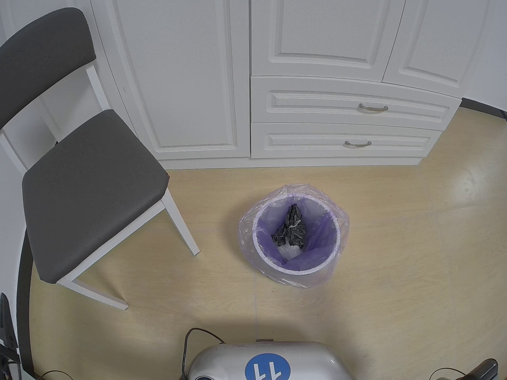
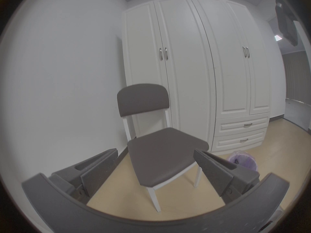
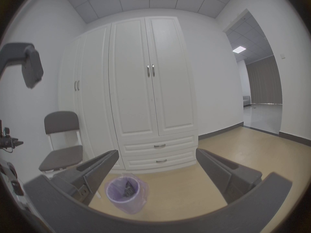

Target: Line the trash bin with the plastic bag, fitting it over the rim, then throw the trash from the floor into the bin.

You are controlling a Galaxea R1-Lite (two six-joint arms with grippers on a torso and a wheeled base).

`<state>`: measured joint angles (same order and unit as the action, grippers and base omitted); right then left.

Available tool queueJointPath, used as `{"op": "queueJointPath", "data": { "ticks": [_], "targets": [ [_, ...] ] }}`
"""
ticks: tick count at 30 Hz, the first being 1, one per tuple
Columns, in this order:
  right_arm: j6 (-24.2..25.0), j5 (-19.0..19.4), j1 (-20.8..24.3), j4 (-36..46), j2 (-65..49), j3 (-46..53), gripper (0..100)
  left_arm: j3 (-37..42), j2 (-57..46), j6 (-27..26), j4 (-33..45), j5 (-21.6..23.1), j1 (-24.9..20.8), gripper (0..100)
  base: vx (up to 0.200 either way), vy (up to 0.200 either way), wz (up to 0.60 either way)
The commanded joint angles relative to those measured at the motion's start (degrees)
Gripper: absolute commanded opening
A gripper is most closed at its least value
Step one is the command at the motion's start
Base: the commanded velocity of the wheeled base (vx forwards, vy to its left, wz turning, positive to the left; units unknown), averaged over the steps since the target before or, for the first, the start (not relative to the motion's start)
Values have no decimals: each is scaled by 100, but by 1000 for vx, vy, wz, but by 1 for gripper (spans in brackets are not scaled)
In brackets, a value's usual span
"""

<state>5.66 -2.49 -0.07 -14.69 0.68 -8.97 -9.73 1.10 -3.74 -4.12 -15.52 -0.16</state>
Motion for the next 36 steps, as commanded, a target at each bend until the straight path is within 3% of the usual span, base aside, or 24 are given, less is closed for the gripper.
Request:
{"op": "queueJointPath", "data": {
  "ticks": [1, 5, 11, 17, 22, 36],
  "targets": [
    [-179, -41, -1, -8, -68, 440, 100, 542, -83, 207, -80, 40, 7, 100, 0, 0, 0],
    [-390, -41, -1, -52, -68, 774, 100, 964, -92, 172, -89, 102, 7, 100, 0, 0, 0],
    [-539, -59, 7, -25, -68, 897, 100, 973, -92, 207, 17, 400, 7, 100, 0, 0, 0],
    [-566, -68, -1, 36, -68, 897, 100, 964, -92, 260, 148, 1121, 7, 100, 0, 0, 0],
    [-592, -68, -1, 300, -68, 897, 100, 938, -83, 489, 535, 1473, 7, 100, 0, 0, 0],
    [-794, -15, -10, 1073, -59, 897, 100, 929, -83, 471, 500, 1490, 7, 100, 0, 0, 0]
  ]
}}
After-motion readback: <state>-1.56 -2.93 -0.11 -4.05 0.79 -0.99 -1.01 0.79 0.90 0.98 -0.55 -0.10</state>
